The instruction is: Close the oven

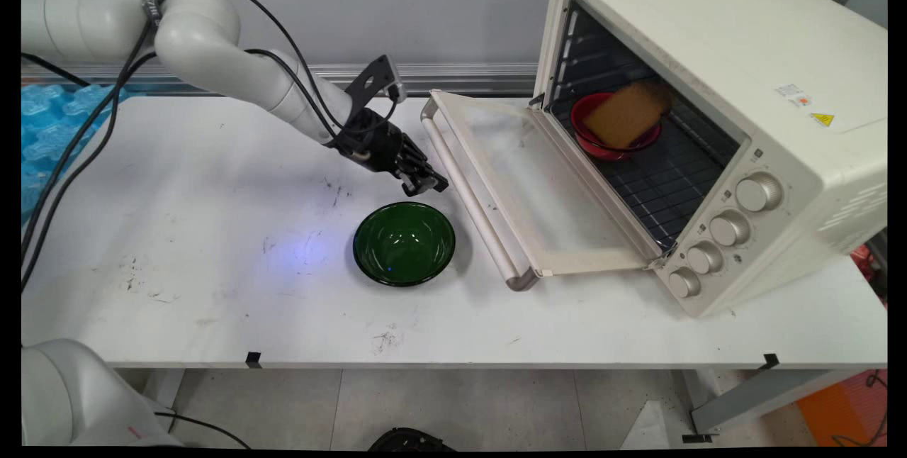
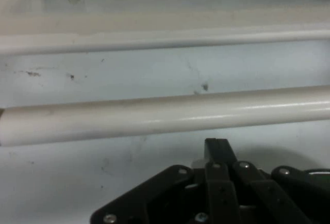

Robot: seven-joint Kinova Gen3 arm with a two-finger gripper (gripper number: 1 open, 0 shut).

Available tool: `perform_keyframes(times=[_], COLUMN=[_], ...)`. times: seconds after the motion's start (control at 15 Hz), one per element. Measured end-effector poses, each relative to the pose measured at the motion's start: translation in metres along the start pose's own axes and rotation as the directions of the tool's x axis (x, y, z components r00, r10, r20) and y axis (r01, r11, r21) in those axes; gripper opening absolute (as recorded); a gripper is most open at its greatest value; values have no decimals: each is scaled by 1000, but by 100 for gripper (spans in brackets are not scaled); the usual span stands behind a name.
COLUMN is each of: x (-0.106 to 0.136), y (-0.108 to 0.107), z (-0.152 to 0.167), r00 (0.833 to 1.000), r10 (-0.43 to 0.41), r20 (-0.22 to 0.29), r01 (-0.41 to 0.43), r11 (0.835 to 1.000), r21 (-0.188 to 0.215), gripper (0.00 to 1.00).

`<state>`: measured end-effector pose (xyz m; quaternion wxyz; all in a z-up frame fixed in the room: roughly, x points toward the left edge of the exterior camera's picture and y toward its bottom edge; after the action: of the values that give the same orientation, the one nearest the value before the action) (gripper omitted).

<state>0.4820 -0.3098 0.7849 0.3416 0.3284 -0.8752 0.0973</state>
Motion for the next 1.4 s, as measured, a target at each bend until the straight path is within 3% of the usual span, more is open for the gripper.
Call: perform_keyframes(times=[1.4], x=[30], y=[-2], z=[-19], r00=[995], r10=[-6], r20=[-95], r01=[6], r11=[1000], r21=[1], gripper=[0])
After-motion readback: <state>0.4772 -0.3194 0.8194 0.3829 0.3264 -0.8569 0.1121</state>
